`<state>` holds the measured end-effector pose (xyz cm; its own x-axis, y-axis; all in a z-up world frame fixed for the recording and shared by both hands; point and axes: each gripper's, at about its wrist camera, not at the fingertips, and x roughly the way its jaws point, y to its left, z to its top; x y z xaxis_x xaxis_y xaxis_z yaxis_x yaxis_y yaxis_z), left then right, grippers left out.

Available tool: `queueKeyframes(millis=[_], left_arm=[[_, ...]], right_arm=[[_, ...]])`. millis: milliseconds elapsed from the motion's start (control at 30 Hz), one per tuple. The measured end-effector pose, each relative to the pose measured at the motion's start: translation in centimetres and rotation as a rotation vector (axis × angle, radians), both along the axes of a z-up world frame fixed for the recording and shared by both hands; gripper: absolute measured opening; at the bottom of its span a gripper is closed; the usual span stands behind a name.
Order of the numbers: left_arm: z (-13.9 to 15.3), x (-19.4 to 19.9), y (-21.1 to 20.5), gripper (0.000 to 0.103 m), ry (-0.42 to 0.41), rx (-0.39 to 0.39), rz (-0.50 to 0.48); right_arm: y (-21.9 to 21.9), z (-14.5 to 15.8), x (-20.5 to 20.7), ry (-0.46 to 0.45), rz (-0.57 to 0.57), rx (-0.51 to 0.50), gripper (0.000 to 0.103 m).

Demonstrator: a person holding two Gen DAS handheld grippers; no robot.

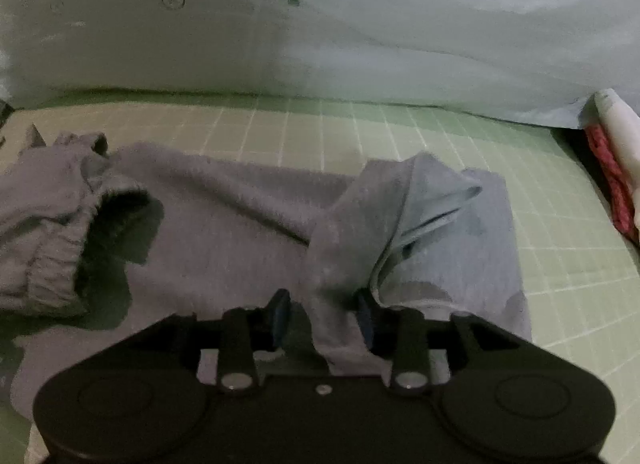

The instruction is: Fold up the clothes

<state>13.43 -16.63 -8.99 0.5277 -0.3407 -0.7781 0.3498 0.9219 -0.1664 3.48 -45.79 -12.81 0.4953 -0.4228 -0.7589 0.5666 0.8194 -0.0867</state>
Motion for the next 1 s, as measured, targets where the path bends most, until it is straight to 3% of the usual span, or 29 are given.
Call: queueKeyframes(millis=[67, 133, 233, 333, 467, 500, 533, 567, 600, 767, 900, 1000], left_arm=[[-0.2, 0.3, 0.0, 0.088, 0.006, -0.007, 0.007], [-0.5, 0.2, 0.0, 0.088, 0.007, -0.007, 0.008], [-0.8, -0.2, -0.1, 0.088, 0.019, -0.012, 0.01], [-1.0, -0.9, -0.2, 0.088, 0.035, -0.02, -0.002], [-0.9, -2.1, -0.1, 0.088, 0.025, -0.009, -0.024], [-0.8, -2.3, 0.0, 0.088, 0.024, -0.008, -0.026], [-0.7, -2.6, 0.1, 0.088, 0.021, -0.006, -0.026], [-0.6, -2.8, 0.3, 0.088, 0.015, -0.005, -0.025], [-0.5, -3.0, 0.4, 0.088, 0.009, -0.003, -0.024], [-0.3, -3.2, 1.0, 0.088, 0.006, -0.005, -0.004], [-0.2, -3.0, 1.2, 0.088, -0.003, -0.004, -0.003], [-0.1, -2.7, 1.4, 0.089, -0.008, -0.005, -0.001]], right_arm=[[-0.6, 1.2, -0.7, -0.029, -0.04, 0.01, 0.05], [-0.6, 2.5, -2.0, -0.071, -0.087, -0.005, 0.069], [-1.2, 2.9, -4.3, -0.104, -0.174, 0.006, 0.083], [-2.7, 1.5, -5.3, -0.087, -0.263, 0.086, 0.083], [-3.1, 0.3, -5.3, -0.125, -0.253, 0.179, 0.075], [-2.9, 0.1, -4.9, -0.133, -0.232, 0.188, 0.053], [-2.7, 0.0, -4.5, -0.14, -0.208, 0.195, 0.023], [-2.1, 0.3, -4.1, -0.147, -0.174, 0.195, 0.013], [-1.6, 0.5, -3.7, -0.154, -0.139, 0.193, 0.01], [2.7, 1.3, -1.8, -0.175, 0.033, 0.215, 0.01], [4.8, 1.1, -1.0, -0.144, 0.117, 0.246, 0.031], [4.2, 2.2, -1.4, -0.208, 0.08, 0.275, 0.04]])
